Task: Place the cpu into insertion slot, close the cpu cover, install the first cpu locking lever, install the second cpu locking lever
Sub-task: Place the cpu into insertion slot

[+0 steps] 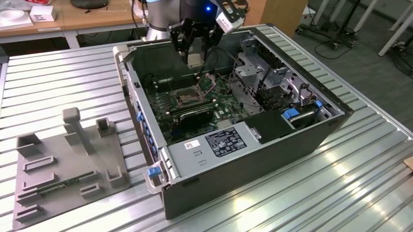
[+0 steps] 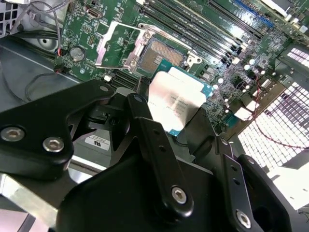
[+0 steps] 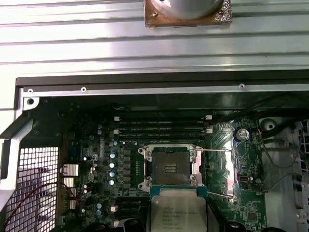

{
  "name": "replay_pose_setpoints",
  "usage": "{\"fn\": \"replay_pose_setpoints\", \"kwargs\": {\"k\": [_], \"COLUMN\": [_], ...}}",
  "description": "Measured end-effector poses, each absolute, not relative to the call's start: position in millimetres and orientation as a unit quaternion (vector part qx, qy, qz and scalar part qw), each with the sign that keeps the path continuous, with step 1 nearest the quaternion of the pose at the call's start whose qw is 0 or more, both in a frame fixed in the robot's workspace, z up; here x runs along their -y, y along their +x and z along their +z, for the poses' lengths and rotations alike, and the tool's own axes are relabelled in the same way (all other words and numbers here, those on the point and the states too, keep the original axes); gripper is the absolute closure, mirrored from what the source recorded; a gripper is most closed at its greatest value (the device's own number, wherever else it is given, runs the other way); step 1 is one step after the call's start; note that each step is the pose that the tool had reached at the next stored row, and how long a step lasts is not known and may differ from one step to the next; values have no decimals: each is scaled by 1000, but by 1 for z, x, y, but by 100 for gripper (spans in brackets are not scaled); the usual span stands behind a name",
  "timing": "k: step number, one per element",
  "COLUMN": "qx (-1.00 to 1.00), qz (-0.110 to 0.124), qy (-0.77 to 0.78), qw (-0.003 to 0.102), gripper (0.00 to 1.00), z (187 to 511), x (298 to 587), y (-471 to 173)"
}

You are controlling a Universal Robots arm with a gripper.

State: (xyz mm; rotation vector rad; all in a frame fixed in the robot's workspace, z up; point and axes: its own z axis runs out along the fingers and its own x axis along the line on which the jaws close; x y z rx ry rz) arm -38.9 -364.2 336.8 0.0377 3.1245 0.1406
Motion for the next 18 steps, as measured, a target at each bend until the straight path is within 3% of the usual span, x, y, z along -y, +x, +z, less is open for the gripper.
{"fn": "replay_pose_setpoints", "kwargs": {"k": [18], "qx": [-999], "qz": [45], "qy": [12], "qw": [9], "gripper": [46], "z": [311], "x": [364], "y": [-41]}}
